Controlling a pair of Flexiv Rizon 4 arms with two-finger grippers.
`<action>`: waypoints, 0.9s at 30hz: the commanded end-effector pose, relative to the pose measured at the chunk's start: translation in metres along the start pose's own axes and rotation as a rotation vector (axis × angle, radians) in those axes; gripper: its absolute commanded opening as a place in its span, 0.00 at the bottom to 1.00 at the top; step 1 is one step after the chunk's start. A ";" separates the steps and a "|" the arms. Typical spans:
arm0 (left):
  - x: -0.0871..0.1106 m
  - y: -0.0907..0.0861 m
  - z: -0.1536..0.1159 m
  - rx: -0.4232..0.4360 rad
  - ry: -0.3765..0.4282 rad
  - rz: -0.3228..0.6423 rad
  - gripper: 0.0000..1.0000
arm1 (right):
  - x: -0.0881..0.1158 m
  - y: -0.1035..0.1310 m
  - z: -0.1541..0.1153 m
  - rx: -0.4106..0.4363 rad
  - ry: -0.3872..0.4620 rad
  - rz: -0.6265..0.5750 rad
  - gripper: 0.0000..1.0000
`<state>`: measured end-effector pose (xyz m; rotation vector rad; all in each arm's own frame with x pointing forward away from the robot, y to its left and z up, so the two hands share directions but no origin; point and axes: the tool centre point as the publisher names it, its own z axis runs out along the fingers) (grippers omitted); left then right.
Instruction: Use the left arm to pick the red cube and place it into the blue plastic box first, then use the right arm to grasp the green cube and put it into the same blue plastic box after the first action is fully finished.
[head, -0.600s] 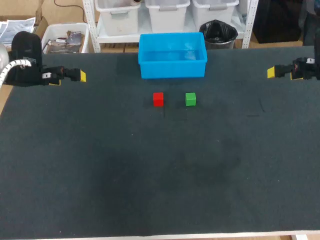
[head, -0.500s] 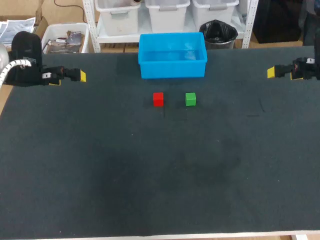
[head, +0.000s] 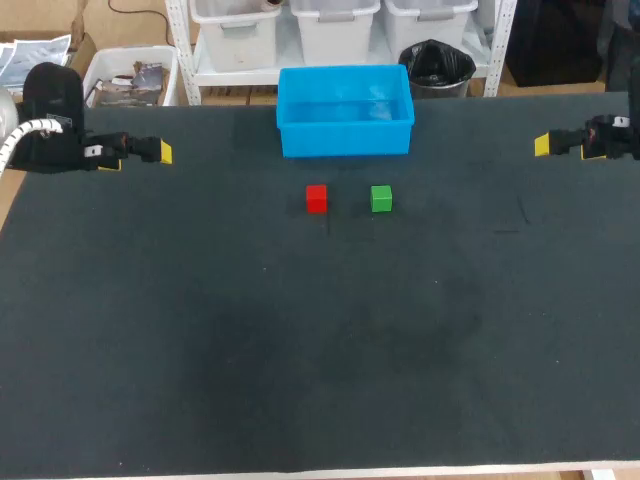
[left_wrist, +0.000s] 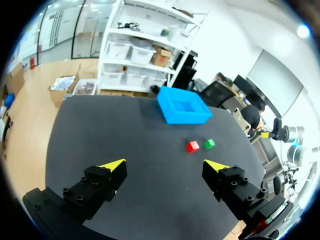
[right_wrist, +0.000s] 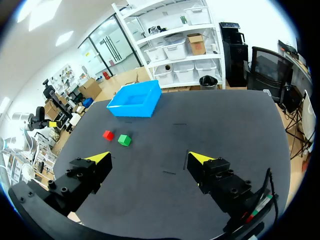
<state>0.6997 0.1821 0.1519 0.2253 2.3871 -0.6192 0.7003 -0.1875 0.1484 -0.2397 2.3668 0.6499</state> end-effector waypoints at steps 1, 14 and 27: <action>0.000 0.001 0.000 0.004 -0.003 0.000 1.00 | 0.000 0.002 -0.001 0.007 0.002 0.002 1.00; -0.001 0.000 0.001 -0.005 -0.002 -0.002 1.00 | 0.000 0.002 -0.001 0.007 0.002 0.002 1.00; -0.011 -0.023 0.006 -0.124 0.013 -0.030 1.00 | 0.000 0.002 -0.001 0.007 0.002 0.002 1.00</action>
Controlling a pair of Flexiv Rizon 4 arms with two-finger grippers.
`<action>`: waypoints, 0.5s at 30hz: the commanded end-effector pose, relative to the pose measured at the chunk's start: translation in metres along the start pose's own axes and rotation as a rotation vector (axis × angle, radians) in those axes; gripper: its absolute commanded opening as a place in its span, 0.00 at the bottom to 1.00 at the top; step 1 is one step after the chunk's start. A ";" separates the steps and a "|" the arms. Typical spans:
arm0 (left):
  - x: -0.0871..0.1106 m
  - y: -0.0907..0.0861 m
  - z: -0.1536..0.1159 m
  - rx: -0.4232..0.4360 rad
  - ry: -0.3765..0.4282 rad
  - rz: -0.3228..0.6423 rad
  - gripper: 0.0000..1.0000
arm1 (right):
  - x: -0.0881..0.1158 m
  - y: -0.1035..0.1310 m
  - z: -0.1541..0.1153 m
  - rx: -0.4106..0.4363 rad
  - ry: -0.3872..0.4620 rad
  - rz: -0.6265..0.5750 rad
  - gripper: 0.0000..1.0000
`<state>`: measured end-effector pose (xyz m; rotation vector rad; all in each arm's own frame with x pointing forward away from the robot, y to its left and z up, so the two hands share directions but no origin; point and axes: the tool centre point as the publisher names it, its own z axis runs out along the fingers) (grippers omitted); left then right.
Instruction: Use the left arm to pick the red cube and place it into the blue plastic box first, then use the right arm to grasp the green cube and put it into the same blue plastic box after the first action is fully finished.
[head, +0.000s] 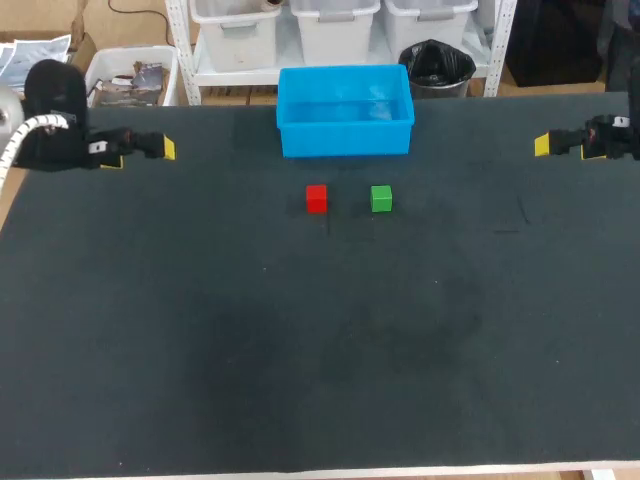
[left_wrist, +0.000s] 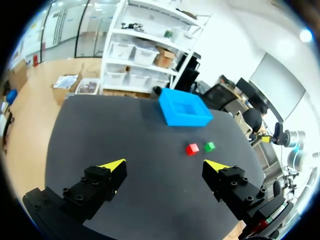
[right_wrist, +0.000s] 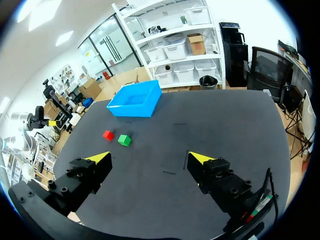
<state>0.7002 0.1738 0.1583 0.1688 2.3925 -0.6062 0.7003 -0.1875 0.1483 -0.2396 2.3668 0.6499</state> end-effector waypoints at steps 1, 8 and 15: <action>-0.007 -0.017 0.006 -0.104 0.011 0.008 1.00 | 0.000 0.002 -0.001 0.007 0.002 0.002 1.00; -0.010 -0.038 0.015 -0.188 0.017 0.013 1.00 | 0.000 0.002 -0.001 0.007 0.002 0.002 1.00; -0.011 -0.060 0.028 -0.242 0.058 0.022 1.00 | 0.000 0.002 -0.001 0.007 0.002 0.002 1.00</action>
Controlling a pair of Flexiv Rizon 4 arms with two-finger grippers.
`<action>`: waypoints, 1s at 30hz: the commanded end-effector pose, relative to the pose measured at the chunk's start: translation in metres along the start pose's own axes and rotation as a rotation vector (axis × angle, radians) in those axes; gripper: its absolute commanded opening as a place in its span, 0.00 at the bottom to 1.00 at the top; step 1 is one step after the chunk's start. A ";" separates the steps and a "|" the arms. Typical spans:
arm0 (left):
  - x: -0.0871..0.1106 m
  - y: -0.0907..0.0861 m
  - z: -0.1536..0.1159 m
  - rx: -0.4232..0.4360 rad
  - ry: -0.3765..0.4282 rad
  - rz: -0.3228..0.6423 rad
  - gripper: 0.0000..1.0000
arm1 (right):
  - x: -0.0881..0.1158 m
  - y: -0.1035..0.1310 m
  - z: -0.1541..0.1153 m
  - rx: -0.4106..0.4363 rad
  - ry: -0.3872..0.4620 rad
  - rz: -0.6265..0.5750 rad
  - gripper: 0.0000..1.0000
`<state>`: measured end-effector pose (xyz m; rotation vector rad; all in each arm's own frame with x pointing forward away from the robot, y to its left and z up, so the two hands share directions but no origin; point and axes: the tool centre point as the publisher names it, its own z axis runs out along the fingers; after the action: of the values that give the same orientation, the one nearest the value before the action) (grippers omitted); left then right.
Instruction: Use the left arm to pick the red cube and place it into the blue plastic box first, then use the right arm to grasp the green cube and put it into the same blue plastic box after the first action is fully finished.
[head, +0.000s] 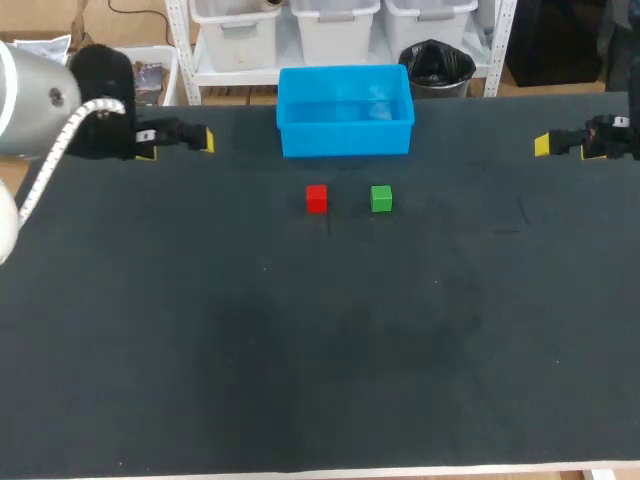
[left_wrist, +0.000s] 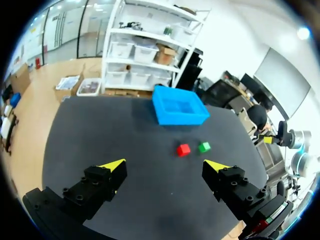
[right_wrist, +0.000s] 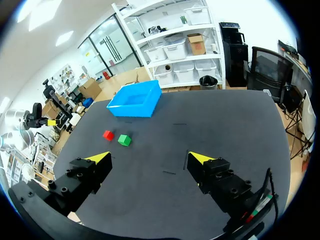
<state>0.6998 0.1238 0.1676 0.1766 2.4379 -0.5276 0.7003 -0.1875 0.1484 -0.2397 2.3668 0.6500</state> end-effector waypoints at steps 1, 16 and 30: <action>-0.008 -0.015 0.012 -0.191 0.035 -0.002 1.00 | 0.000 0.002 -0.001 0.007 0.002 0.002 1.00; -0.010 -0.051 0.045 -0.316 0.234 0.025 1.00 | 0.000 0.002 -0.001 0.007 0.002 0.002 1.00; -0.016 -0.072 0.078 -0.419 0.359 -0.010 1.00 | 0.000 0.002 -0.001 0.007 0.002 0.002 1.00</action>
<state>0.7263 0.0355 0.1477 0.1241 2.7841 -0.2222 0.7002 -0.1875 0.1484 -0.2397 2.3667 0.6500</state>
